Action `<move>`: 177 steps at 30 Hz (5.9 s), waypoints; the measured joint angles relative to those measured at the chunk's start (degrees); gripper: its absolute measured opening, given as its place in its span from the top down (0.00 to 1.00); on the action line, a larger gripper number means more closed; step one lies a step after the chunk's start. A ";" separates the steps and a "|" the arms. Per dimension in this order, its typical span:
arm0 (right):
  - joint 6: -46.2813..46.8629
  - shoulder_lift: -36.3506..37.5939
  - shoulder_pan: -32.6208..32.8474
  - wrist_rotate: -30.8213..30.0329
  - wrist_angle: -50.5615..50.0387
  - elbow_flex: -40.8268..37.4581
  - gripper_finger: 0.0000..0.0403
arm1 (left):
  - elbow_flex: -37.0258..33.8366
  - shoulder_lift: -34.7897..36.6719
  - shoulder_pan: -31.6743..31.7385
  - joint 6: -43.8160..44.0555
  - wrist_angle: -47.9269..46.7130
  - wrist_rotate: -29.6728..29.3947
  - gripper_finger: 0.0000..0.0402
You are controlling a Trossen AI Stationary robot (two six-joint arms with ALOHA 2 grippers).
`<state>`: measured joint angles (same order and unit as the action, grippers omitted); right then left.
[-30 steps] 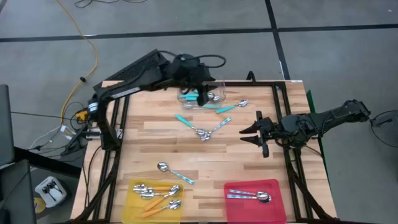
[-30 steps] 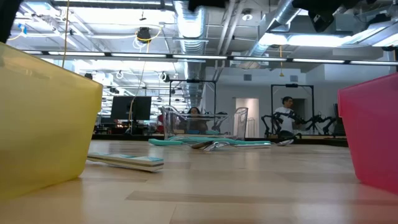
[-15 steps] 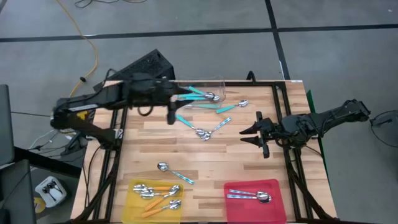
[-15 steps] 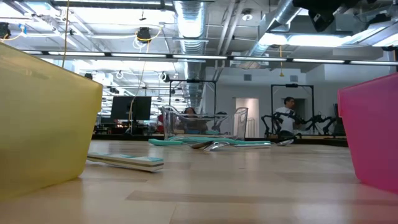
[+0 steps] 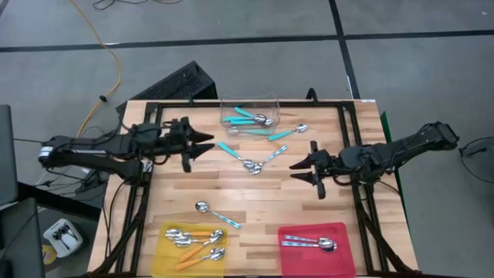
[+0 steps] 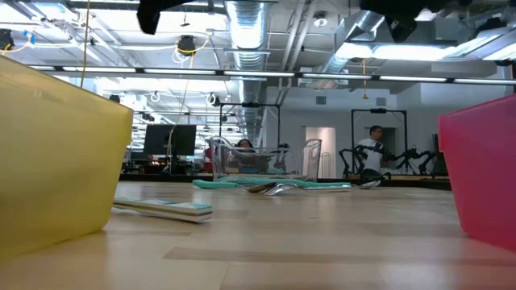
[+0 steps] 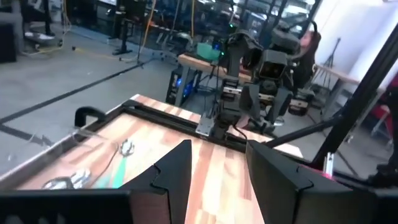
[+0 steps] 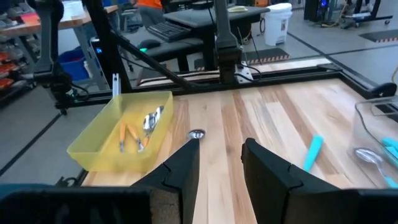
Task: Sort silverware by color (type)
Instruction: Put the blue spoon into the transparent bin
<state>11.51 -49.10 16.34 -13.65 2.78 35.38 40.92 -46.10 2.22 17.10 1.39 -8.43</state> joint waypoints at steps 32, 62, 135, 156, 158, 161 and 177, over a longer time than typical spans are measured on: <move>0.52 -17.86 -0.72 0.29 17.96 -0.02 0.64 | -7.34 0.09 -8.11 3.61 3.32 -12.45 0.66; 0.04 -17.83 -0.74 0.31 20.05 -0.02 0.64 | -7.34 -1.91 -8.06 3.65 5.88 -13.42 0.66; 1.87 -23.80 -5.12 -1.36 27.33 0.52 0.64 | -7.30 -1.89 -8.09 3.59 2.64 -13.42 0.66; 3.21 -26.05 -17.77 1.76 19.72 0.52 0.62 | -7.30 -1.89 -8.09 3.76 0.09 -13.41 0.66; 3.10 -27.50 -18.11 1.77 20.11 0.53 0.58 | -7.30 -1.89 -8.09 3.76 -0.56 -13.41 0.66; 3.09 -30.21 -18.76 1.78 19.77 1.25 0.51 | -7.30 -1.89 -8.09 3.56 -1.20 -13.42 0.66; -8.93 -47.26 -15.66 1.68 12.45 16.10 0.39 | -7.30 -1.90 -8.08 4.63 -4.10 -13.40 0.66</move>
<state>2.58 -96.37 0.67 -11.97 15.23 51.47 33.63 -48.00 -5.86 21.74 -2.71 -21.82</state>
